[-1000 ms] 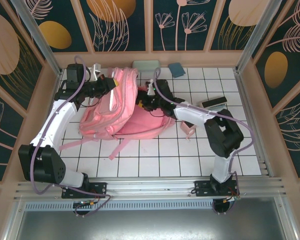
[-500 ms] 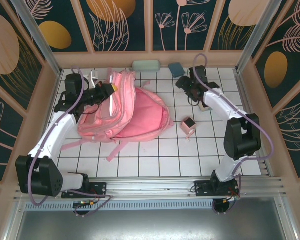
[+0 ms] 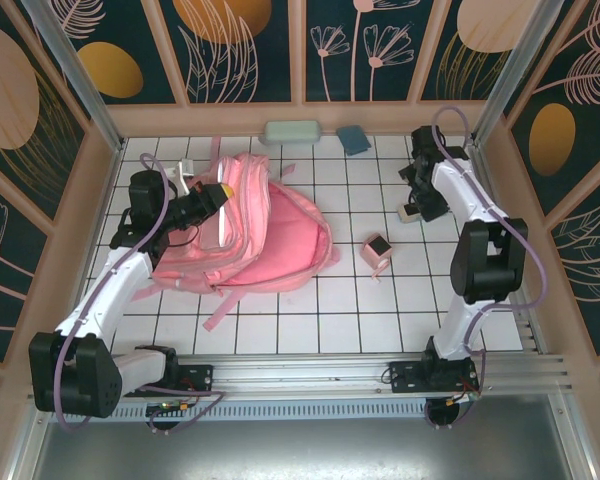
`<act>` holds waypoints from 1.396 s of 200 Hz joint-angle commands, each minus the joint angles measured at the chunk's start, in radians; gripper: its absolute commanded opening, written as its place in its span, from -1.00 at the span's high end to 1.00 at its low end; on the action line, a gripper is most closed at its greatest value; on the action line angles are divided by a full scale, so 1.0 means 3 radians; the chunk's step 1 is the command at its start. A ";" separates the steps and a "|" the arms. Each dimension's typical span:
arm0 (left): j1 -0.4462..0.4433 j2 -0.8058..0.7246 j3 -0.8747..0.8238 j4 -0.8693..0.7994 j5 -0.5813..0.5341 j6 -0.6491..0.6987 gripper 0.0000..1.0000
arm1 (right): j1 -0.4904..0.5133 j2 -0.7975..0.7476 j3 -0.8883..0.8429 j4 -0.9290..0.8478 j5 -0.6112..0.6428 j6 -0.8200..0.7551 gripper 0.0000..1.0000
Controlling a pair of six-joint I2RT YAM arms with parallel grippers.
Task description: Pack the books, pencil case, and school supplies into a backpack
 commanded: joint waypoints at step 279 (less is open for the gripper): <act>-0.0013 -0.0054 0.0671 -0.0386 0.0013 0.0136 1.00 | -0.0358 0.0244 0.0039 0.0537 -0.0283 0.0006 0.75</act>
